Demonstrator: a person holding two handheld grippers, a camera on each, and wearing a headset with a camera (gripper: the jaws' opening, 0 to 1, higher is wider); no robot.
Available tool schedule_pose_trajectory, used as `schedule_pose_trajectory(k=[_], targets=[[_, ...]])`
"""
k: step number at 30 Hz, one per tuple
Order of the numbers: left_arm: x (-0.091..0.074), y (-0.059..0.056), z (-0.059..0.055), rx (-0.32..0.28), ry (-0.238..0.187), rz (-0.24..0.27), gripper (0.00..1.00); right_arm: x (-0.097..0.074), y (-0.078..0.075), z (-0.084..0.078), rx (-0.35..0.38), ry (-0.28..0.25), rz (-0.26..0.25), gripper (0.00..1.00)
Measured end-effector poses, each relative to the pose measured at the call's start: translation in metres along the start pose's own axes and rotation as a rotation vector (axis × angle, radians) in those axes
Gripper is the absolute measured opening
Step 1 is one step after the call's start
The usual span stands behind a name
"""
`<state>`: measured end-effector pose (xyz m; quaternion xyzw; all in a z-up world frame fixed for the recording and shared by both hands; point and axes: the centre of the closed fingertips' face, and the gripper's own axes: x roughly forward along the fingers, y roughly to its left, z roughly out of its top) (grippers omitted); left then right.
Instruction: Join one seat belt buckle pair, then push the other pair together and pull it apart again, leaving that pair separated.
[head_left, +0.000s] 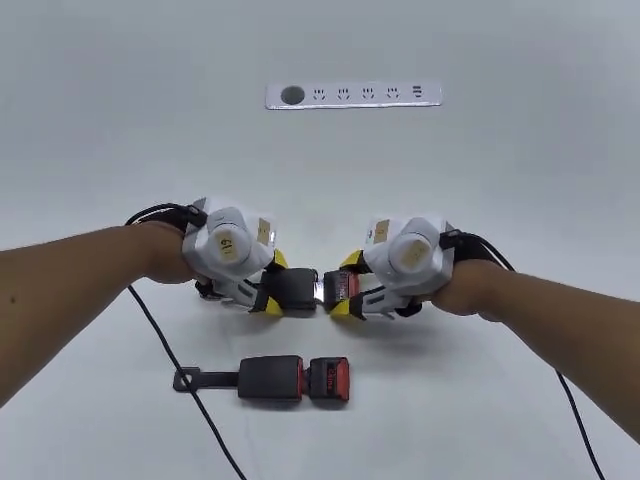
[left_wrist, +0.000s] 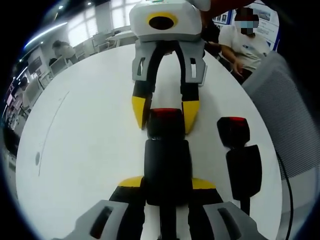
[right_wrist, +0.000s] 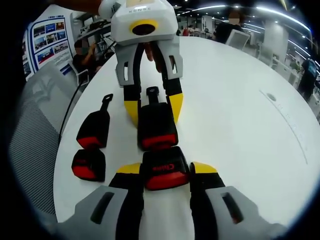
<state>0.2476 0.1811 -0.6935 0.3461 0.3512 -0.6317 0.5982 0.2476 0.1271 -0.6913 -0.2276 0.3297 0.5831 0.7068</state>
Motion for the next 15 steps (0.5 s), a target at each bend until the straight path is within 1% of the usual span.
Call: schedule_pose_trajectory(k=[12, 15], targets=[[-0.0005, -0.0022, 0.0001, -0.001, -0.004, -0.001, 0.33, 0.0013, 0.0004, -0.0001, -0.009, 0.002, -0.002, 0.35], [0.0001, -0.0016, -0.0015, -0.002, -0.003, -0.001, 0.33, 0.001, 0.0009, 0.0001, -0.01, 0.002, 0.0, 0.35]])
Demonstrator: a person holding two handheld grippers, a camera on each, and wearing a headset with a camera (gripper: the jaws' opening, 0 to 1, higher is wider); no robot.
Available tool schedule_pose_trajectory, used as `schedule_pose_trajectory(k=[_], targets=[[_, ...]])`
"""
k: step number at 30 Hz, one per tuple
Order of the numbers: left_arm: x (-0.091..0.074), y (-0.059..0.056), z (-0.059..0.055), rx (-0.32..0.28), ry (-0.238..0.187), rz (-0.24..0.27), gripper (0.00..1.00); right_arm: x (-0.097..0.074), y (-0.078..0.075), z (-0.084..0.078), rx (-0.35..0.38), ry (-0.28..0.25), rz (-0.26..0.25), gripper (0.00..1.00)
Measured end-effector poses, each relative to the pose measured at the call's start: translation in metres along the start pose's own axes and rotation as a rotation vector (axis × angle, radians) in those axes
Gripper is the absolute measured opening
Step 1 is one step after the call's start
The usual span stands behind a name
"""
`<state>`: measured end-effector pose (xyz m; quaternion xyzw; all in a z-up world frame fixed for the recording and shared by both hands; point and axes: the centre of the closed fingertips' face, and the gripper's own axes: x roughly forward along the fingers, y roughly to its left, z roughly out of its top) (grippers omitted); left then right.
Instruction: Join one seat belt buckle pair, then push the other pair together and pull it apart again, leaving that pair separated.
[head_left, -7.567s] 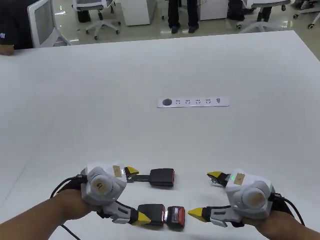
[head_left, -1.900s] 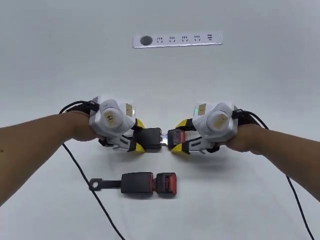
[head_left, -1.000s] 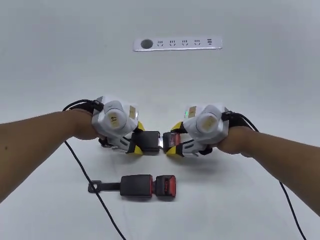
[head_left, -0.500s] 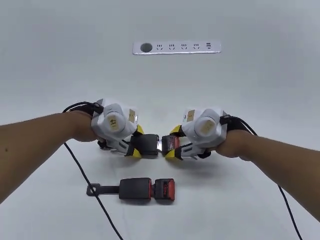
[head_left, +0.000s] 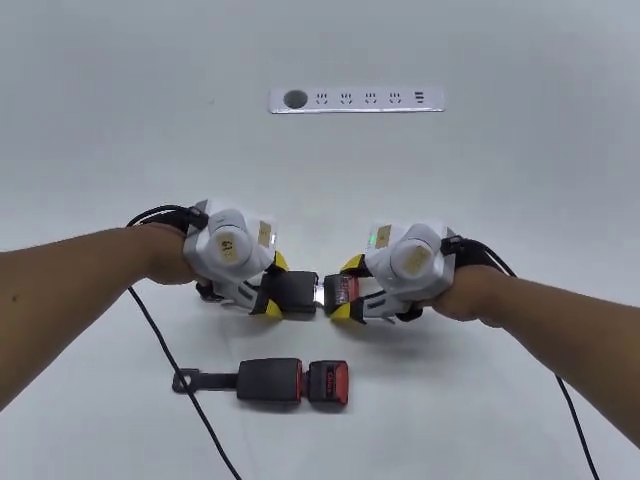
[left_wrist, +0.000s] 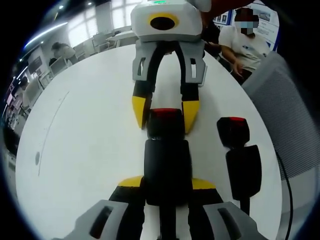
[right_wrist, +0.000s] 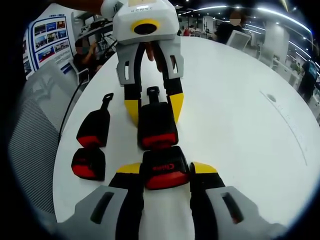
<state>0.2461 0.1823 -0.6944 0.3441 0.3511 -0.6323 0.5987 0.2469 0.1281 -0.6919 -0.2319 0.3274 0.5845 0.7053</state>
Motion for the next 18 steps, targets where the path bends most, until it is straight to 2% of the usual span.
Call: schedule_pose_trajectory(k=[18], targets=[[-0.001, -0.002, 0.002, 0.008, 0.011, -0.005, 0.33, -0.011, -0.002, -0.012, 0.007, -0.005, -0.006, 0.35]])
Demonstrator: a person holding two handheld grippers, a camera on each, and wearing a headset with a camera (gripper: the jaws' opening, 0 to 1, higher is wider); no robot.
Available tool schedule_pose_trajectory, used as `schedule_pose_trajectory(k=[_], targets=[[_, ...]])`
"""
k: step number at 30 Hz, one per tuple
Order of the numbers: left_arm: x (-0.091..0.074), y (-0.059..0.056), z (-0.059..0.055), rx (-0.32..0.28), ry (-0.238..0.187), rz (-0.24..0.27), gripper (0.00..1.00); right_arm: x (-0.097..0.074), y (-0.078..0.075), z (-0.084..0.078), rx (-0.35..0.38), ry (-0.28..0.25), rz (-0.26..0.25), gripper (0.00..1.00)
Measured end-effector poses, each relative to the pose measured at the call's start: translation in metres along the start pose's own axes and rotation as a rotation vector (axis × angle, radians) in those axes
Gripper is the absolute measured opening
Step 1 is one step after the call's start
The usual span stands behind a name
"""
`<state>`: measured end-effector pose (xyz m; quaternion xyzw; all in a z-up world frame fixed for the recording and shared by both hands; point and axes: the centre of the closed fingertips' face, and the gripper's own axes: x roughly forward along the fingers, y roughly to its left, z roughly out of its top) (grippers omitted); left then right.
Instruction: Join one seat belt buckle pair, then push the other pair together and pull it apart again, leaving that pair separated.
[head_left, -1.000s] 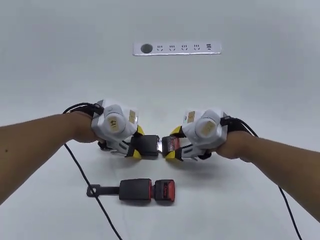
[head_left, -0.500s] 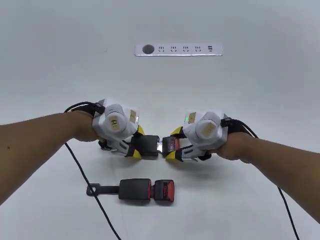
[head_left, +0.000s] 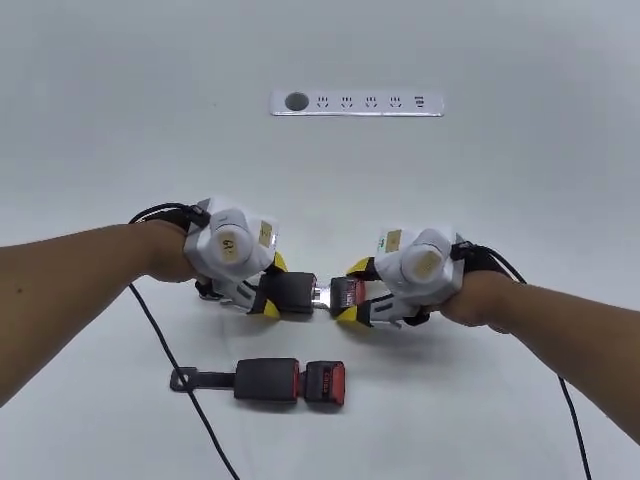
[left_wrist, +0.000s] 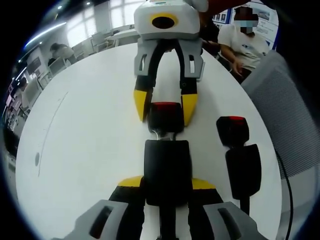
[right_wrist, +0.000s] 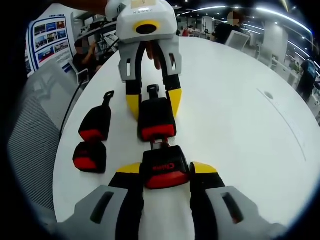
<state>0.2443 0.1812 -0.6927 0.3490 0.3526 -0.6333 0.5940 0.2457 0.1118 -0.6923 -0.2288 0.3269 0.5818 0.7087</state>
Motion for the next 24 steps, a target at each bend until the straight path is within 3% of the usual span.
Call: schedule_pose_trajectory(k=[24], targets=[[0.001, 0.001, -0.001, -0.005, 0.006, 0.0, 0.33, -0.016, -0.002, -0.017, 0.02, -0.022, -0.013, 0.35]])
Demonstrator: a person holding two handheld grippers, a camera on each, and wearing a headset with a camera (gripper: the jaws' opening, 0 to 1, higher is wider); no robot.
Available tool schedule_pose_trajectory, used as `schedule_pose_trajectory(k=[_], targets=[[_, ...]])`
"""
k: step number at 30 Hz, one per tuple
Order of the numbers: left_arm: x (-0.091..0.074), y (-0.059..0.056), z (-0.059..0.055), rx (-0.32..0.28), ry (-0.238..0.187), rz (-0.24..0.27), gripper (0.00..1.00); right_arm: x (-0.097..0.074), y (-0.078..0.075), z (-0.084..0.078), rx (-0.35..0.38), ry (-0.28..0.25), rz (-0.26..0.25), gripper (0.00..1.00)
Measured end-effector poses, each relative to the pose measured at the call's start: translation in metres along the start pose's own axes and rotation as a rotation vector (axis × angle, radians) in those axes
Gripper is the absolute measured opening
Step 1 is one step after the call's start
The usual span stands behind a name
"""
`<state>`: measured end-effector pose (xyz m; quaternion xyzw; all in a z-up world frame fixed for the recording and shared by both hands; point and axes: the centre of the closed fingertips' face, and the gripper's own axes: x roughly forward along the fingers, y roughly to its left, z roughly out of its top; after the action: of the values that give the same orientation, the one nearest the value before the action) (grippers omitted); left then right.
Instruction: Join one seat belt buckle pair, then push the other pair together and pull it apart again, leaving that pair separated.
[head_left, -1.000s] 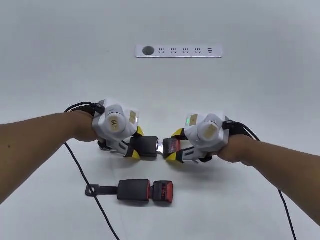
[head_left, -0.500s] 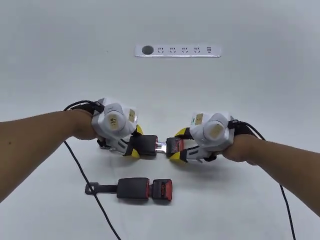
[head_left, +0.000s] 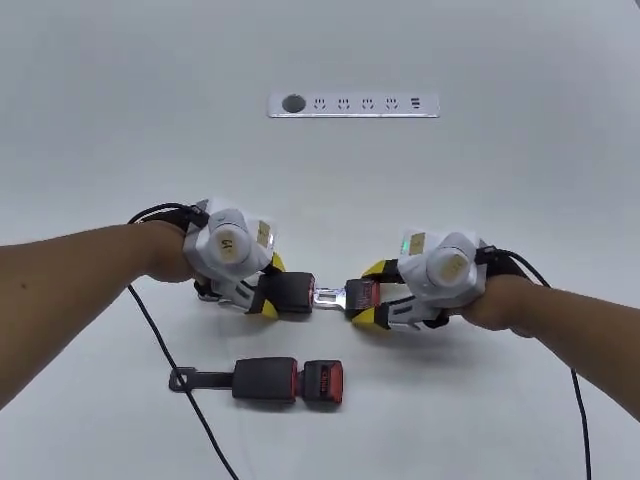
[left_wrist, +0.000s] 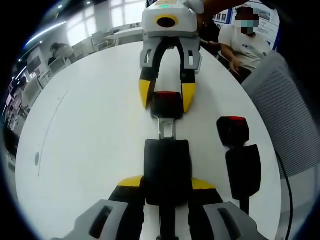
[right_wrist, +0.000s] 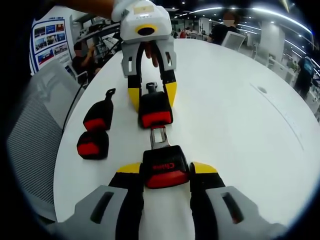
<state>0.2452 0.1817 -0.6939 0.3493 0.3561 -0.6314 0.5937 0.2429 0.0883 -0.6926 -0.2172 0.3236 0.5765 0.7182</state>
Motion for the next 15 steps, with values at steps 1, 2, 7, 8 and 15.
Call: schedule_pose_trajectory(k=[1, 2, 7, 8, 15], targets=[[0.0, 0.0, 0.0, 0.001, 0.0, -0.001, 0.33, -0.001, -0.001, 0.0, 0.0, 0.0, 0.0, 0.35], [0.0, 0.0, 0.0, 0.001, 0.0, -0.001, 0.33, -0.001, -0.002, -0.001, -0.002, 0.0, 0.001, 0.35], [-0.001, 0.0, 0.001, 0.001, 0.0, -0.001, 0.33, -0.008, -0.004, -0.008, -0.004, 0.0, 0.0, 0.35], [-0.001, 0.0, 0.001, -0.001, -0.001, -0.001, 0.33, -0.008, -0.004, -0.009, -0.005, -0.001, -0.001, 0.35], [-0.001, 0.0, 0.001, -0.001, 0.002, -0.001, 0.33, -0.014, -0.008, -0.021, -0.004, 0.002, -0.008, 0.35]])
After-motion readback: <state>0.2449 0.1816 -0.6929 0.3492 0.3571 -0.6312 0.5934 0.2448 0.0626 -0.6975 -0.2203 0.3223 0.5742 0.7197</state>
